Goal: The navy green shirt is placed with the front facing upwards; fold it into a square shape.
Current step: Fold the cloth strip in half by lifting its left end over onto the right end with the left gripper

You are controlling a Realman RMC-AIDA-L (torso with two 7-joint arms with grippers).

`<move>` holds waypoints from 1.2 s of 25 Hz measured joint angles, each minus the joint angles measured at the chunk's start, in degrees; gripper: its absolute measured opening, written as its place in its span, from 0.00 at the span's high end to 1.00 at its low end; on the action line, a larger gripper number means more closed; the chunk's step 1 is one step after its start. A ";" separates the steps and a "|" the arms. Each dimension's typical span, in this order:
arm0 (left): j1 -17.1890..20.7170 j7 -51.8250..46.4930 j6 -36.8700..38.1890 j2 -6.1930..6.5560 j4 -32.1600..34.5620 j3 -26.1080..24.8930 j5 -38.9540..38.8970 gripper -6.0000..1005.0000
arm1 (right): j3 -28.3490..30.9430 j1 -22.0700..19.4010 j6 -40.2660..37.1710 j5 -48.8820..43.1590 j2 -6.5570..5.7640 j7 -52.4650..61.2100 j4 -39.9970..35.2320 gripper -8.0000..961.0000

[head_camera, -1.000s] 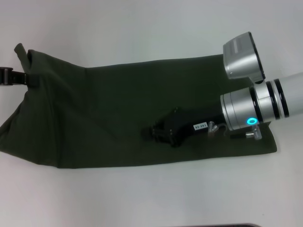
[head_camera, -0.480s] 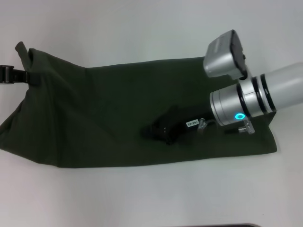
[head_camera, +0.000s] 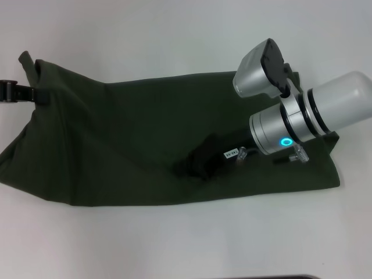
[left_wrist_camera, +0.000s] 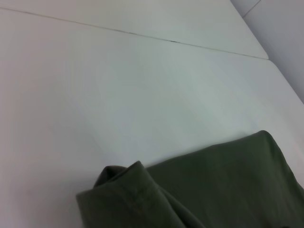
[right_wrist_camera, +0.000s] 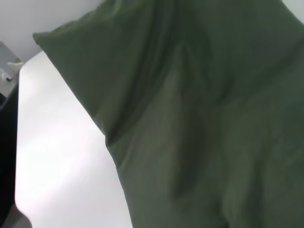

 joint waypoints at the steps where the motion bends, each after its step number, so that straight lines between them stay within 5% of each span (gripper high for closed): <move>1: 0.00 0.02 0.00 0.00 -0.01 -0.06 0.00 0.97 | -0.01 -0.16 -0.16 0.39 -0.02 -0.34 -0.18 0.98; 13: 0.00 0.13 0.09 -0.31 -0.05 -0.07 -0.30 0.97 | 1.23 -9.08 -5.70 10.14 -1.35 -4.99 -9.67 0.98; 20: 0.15 0.19 0.65 -0.51 0.27 -0.33 -0.97 0.97 | 12.79 -15.22 -8.53 12.30 -1.75 -8.89 -12.10 0.98; 26: 0.27 0.44 1.64 -0.53 0.35 -0.25 -1.94 0.97 | 23.88 -18.56 -14.96 12.37 -2.37 -10.44 -12.27 0.86; 30: 0.16 0.62 2.58 -0.53 0.26 -0.23 -2.92 0.97 | 30.75 -21.23 -19.17 12.36 -2.50 -11.52 -13.51 0.66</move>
